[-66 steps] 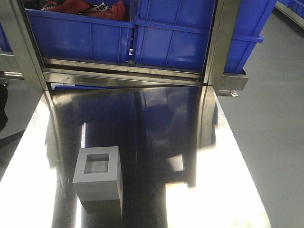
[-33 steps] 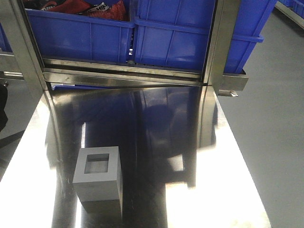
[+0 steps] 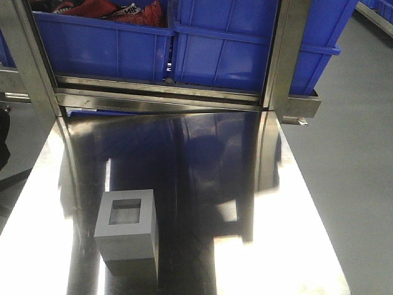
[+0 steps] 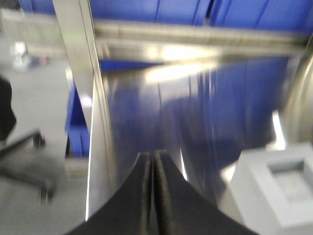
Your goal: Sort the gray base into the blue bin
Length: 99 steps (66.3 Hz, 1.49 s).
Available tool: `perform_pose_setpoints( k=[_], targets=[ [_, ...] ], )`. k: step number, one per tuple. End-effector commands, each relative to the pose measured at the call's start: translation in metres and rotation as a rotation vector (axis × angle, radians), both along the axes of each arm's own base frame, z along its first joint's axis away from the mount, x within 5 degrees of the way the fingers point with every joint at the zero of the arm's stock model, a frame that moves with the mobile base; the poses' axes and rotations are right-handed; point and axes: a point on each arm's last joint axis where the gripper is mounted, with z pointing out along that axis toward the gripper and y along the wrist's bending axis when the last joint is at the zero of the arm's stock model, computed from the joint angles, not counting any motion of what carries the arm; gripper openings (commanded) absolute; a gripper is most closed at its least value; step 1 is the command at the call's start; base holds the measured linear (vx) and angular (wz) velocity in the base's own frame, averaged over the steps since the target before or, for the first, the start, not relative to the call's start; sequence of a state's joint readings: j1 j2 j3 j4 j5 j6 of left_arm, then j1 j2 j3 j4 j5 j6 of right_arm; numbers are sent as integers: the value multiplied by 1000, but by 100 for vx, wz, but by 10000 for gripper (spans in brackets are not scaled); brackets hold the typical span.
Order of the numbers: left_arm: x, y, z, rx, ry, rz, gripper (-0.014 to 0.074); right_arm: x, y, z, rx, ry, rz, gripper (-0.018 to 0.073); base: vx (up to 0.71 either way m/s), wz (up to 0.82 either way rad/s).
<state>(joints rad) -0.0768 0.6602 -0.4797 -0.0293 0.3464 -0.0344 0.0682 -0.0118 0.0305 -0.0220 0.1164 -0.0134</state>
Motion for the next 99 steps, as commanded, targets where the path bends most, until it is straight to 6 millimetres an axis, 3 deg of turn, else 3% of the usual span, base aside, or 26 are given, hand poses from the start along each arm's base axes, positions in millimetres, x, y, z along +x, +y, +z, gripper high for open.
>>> perform_pose_setpoints(
  k=[1, 14, 48, 62, 84, 99],
  targets=[
    [12, -2, 12, -6, 47, -8, -6, 0, 0, 3, -12, -76, -3, -9, 0, 0],
    [25, -4, 3, 4, 164, -10, -6, 0, 0, 3, -12, -76, -3, -9, 0, 0],
    [28, -4, 3, 3, 154, -9, 21, 0, 0, 3, -12, -76, -3, -9, 0, 0],
    [27, -4, 2, 4, 166, -9, 132, 0, 0, 3, -12, -76, -3, -9, 0, 0],
    [28, -4, 3, 3, 151, -9, 410, 0, 0, 3, -12, -76, -3, -9, 0, 0],
    [30, -4, 6, -13, 116, -6, 454, 0, 0, 3, -12, -76, -3, -9, 0, 0]
  ],
)
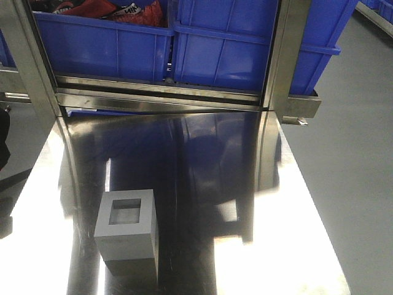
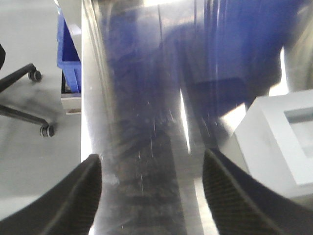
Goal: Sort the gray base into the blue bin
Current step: 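Reach the left gripper down to the gray block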
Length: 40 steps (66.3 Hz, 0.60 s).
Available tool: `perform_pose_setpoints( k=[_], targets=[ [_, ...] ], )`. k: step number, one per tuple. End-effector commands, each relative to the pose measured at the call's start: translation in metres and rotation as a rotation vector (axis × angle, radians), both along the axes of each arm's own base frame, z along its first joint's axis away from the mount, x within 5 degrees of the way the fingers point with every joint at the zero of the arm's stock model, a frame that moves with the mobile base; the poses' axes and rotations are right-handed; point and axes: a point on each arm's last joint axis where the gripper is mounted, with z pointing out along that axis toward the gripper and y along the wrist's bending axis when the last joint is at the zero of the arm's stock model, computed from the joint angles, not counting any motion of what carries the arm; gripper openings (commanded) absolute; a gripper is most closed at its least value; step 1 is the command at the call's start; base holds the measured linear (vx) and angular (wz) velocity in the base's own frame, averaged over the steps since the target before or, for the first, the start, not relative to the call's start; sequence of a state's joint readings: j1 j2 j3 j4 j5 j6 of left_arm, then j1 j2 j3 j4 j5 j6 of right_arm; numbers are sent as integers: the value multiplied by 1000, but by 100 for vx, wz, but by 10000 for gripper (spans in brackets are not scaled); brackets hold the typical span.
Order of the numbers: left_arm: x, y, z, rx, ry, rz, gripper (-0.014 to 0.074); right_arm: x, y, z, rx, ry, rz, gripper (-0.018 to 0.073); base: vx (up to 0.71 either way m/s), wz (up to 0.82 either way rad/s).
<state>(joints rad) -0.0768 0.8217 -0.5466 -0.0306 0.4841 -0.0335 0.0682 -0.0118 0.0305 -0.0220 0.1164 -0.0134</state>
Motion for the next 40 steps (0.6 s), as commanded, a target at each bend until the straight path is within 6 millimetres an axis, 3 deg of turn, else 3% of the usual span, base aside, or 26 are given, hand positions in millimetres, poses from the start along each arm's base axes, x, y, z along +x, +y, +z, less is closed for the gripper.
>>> perform_pose_setpoints(
  k=[1, 20, 40],
  targets=[
    [7, -2, 18, -36, -118, 2, 454, 0, 0, 3, -12, -76, -3, -9, 0, 0],
    [12, -13, 22, -126, -118, -76, 452, 0, 0, 3, -12, -76, -3, -9, 0, 0],
    [48, -42, 33, -307, 27, -298, 452, 0, 0, 3, -12, -76, -3, -9, 0, 0]
  ],
)
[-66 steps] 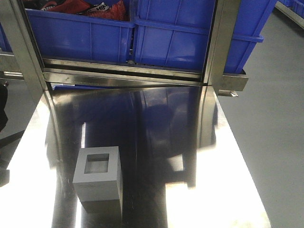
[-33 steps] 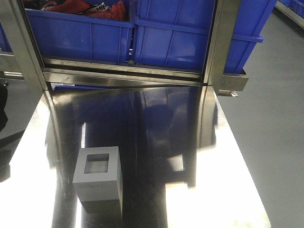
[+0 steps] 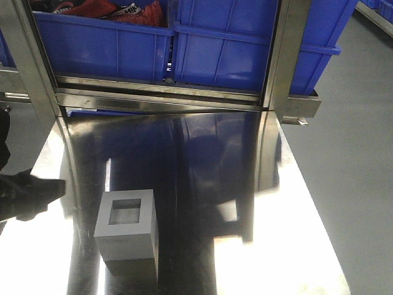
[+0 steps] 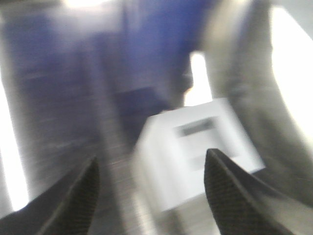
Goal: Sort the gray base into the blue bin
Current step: 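Reach the left gripper down to the gray block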
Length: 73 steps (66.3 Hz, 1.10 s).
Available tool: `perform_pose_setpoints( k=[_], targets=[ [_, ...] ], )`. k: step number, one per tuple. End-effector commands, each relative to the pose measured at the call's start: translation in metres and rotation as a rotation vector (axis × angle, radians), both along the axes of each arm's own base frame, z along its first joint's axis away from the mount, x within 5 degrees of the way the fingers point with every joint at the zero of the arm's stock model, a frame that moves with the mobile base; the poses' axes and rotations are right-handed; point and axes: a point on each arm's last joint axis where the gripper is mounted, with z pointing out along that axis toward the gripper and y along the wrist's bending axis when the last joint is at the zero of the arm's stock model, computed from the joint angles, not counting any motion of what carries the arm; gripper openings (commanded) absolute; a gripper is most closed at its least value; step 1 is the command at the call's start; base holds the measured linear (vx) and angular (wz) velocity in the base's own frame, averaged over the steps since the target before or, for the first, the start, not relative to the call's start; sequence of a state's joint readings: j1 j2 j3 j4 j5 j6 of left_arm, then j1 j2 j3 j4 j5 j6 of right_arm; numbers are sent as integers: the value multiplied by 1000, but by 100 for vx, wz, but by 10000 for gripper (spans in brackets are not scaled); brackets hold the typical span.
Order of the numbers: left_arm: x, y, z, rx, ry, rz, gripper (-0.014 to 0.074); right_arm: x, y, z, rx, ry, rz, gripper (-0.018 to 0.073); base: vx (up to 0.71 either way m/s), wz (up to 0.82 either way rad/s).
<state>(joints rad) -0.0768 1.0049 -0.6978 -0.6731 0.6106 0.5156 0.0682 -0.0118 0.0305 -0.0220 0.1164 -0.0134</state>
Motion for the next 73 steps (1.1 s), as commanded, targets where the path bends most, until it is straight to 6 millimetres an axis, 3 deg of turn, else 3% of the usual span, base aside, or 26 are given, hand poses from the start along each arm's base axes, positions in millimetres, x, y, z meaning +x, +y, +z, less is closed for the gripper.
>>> perform_pose_setpoints(
  k=[1, 9, 28, 44, 73],
  targets=[
    [16, -9, 15, -104, -23, -21, 452, 0, 0, 3, -12, -76, -3, -9, 0, 0],
    [30, -18, 9, -115, 20, -40, 452, 0, 0, 3, -12, -76, -3, -9, 0, 0],
    [49, -63, -12, -9, 92, -129, 452, 0, 0, 3, -12, -76, -3, -9, 0, 0],
    [61, -63, -13, 88, 134, 36, 452, 0, 0, 3, -12, -76, -3, -9, 0, 0],
    [69, -79, -50, 119, 294, 56, 452, 0, 0, 3, -12, -76, -3, -9, 0, 0]
  ],
)
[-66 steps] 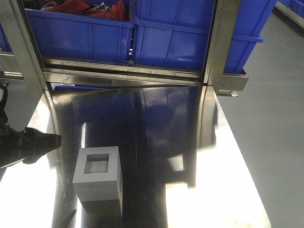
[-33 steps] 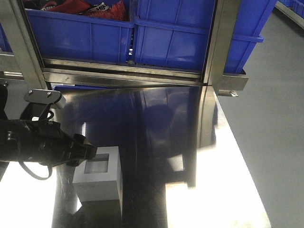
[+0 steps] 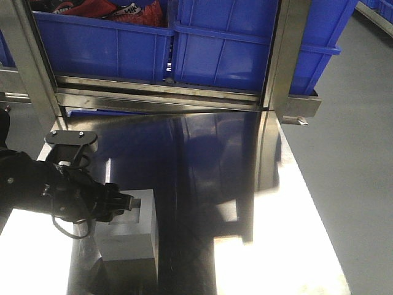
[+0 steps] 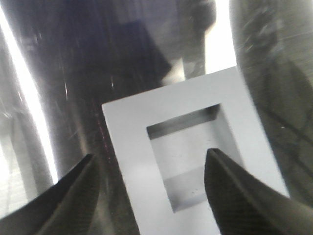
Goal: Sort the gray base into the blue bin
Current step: 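Reach the left gripper down to the gray block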
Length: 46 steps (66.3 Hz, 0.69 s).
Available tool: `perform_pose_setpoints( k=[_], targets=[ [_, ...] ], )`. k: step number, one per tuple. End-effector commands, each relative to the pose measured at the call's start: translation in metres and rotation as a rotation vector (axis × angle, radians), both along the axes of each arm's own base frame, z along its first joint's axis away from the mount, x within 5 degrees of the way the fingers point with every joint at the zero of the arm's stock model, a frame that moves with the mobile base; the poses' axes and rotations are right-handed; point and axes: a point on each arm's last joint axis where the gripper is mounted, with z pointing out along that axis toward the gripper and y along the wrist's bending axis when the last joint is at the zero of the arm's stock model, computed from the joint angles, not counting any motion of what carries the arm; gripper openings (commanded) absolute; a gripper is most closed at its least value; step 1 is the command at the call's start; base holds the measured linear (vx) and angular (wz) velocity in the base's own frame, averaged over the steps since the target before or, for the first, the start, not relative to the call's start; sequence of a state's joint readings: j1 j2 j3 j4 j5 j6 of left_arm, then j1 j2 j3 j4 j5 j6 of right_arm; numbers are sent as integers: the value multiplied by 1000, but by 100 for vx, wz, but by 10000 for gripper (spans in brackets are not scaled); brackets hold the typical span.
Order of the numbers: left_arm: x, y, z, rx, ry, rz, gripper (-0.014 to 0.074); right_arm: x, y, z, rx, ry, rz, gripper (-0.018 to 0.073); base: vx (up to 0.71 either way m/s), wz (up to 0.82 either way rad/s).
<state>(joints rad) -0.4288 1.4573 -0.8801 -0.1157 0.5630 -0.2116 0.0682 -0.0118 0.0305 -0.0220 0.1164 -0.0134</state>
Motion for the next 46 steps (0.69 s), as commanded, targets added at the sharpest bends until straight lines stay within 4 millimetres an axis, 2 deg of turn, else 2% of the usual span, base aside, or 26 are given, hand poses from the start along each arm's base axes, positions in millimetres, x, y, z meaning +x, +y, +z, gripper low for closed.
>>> perform_pose_setpoints(
  k=[1, 19, 27, 35, 46],
  targets=[
    [6, -4, 11, -46, -48, 27, 452, 0, 0, 3, -12, -76, -3, -9, 0, 0],
    [9, -6, 4, -46, -22, 49, 449, 0, 0, 3, -12, -76, -3, -9, 0, 0],
    [10, -6, 0, -39, -12, 52, 404, 0, 0, 3, -12, -76, -3, -9, 0, 0],
    [10, -6, 0, -39, -13, 52, 283, 0, 0, 3, -12, -76, -3, -9, 0, 0],
    [10, -6, 0, -38, -19, 48, 41, 0, 0, 3, -12, -76, -3, -9, 0, 0]
  ],
)
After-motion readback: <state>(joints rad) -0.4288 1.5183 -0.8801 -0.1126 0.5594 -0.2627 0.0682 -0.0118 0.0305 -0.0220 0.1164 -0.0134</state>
